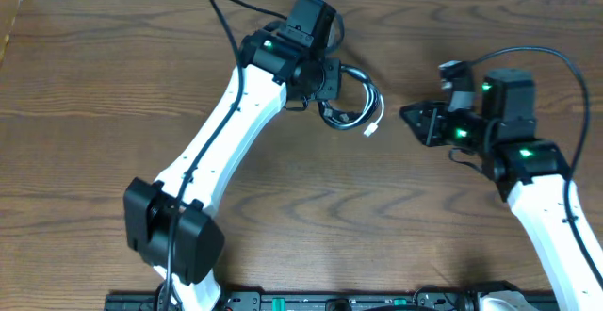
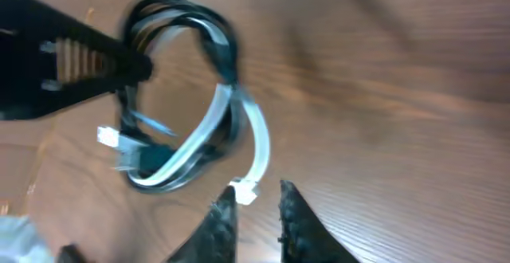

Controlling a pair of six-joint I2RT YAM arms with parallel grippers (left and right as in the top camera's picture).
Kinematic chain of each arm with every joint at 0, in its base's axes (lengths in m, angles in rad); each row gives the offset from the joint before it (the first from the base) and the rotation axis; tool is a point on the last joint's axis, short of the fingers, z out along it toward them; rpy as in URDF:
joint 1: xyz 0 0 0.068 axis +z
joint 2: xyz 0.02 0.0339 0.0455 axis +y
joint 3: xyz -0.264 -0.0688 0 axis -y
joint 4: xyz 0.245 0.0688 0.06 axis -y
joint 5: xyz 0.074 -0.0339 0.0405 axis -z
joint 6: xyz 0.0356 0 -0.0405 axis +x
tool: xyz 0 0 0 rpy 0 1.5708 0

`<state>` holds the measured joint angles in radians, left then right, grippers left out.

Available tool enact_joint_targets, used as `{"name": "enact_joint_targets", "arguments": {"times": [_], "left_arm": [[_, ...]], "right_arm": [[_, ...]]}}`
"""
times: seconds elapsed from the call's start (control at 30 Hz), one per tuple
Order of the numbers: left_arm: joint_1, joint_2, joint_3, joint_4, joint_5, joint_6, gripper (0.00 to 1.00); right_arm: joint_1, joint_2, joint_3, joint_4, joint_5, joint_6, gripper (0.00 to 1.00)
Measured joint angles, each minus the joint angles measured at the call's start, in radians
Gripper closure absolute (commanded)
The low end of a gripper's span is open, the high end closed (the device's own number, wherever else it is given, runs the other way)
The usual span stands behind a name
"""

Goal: Untangle cables
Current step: 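Move the right gripper to the coil beside the left gripper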

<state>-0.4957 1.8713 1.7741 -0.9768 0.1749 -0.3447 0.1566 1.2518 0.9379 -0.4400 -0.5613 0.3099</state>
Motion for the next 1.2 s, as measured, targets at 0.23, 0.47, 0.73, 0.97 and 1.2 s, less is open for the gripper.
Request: {"name": "enact_joint_targets", "arguments": {"times": [0.23,0.47,0.73,0.97,1.2], "left_arm": [[0.000,0.034,-0.001,-0.043,-0.051,-0.134,0.93],[0.000,0.037,-0.001,-0.046,-0.053,-0.238,0.92],[0.000,0.037,-0.001,-0.048,-0.045,-0.266,0.93],[0.003,0.037,-0.001,-0.048,0.034,-0.247,0.92],[0.005,0.037,-0.001,-0.075,0.154,-0.173,0.92]], "right_arm": [[0.121,0.016,0.000,0.091,-0.004,0.029,0.99],[0.207,0.109,0.000,0.182,-0.010,0.121,0.99],[0.269,0.203,0.000,0.288,-0.040,0.230,0.99],[0.280,0.297,0.000,0.317,-0.004,0.328,0.99],[0.278,0.332,0.000,0.389,0.093,0.405,0.99]]}}
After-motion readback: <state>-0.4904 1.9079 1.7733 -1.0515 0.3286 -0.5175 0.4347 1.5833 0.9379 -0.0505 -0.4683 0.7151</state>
